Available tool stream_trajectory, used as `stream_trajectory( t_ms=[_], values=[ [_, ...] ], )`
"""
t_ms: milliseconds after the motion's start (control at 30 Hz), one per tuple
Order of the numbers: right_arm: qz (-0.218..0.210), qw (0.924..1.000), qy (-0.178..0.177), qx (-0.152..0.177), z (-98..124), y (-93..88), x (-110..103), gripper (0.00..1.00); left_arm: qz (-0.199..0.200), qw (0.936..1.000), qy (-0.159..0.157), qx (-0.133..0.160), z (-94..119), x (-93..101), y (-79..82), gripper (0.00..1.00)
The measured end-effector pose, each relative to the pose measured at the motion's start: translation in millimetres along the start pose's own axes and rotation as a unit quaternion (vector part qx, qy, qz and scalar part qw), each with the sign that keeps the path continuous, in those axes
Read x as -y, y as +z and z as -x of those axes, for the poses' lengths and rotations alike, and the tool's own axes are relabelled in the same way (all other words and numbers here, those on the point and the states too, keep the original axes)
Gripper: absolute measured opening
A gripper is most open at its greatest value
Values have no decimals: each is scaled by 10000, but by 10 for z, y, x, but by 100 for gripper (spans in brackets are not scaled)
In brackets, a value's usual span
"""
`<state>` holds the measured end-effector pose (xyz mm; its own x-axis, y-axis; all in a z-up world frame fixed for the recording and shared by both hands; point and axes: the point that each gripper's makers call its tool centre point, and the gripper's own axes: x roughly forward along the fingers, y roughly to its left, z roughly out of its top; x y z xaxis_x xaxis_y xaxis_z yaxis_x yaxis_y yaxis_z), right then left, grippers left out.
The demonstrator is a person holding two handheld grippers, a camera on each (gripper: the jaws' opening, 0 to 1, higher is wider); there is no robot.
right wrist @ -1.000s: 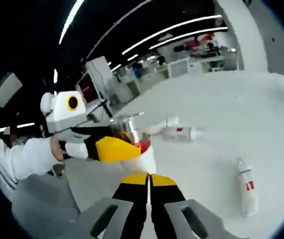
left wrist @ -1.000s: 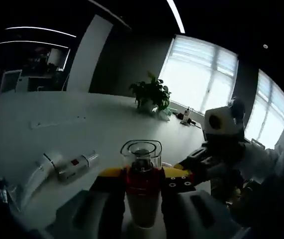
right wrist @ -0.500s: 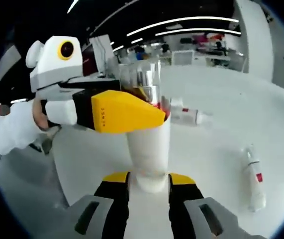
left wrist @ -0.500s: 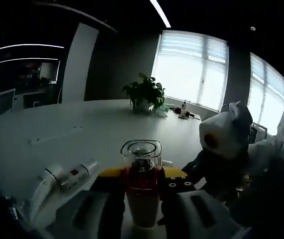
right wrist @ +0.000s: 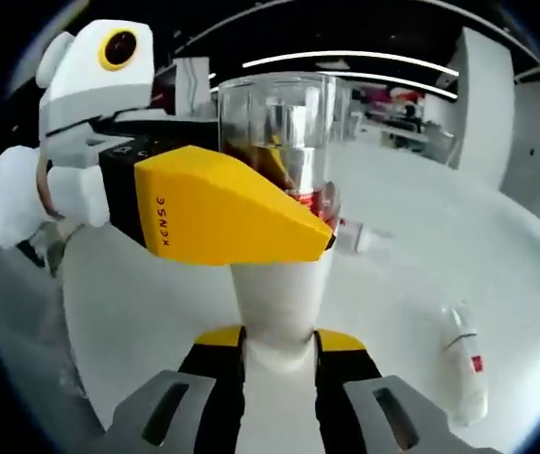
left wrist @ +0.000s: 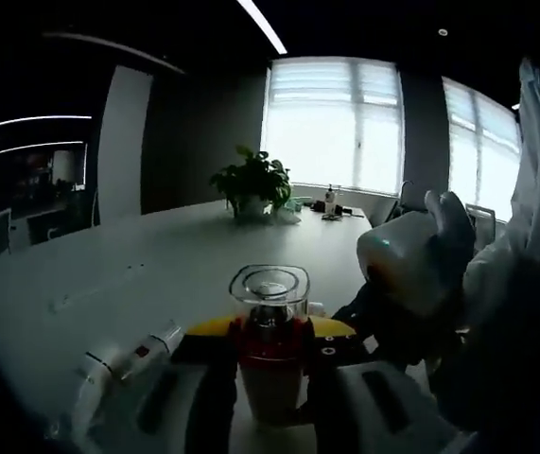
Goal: Arrange the skincare products in the storage area until every visible bottle or jar stands upright without overlapping.
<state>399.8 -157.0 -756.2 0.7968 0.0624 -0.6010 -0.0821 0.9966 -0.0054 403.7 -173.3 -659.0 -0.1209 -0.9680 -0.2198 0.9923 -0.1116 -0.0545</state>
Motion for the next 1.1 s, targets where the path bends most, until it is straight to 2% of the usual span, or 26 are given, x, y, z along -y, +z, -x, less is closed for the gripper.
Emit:
stream_trajectory(
  t_ms=[33,133,233,600,767,867,1100],
  values=[
    [97,9998,-124,75,-27,28,42,20,-59,10000,-47,12,-12,-17,0,23],
    [30,9998,-200,67,-60,39,57,20,-310,9993,-183,-20,-49,-35,10,24],
    [9,9994,-333,113,-99,76,103,20,-527,9984,-174,-64,-83,-79,30,25],
    [-53,9990,-387,199,-171,127,126,19,-471,9988,-115,-104,-48,-195,47,24],
    [-33,9993,-331,187,-152,112,78,19,-498,9982,-298,-147,-6,-166,33,24],
    [-19,9994,-310,176,-131,85,59,19,-367,9984,-384,-177,15,-167,28,24],
    [26,9996,-262,137,-128,78,48,18,-493,9977,-430,-163,5,-166,40,24]
  ],
)
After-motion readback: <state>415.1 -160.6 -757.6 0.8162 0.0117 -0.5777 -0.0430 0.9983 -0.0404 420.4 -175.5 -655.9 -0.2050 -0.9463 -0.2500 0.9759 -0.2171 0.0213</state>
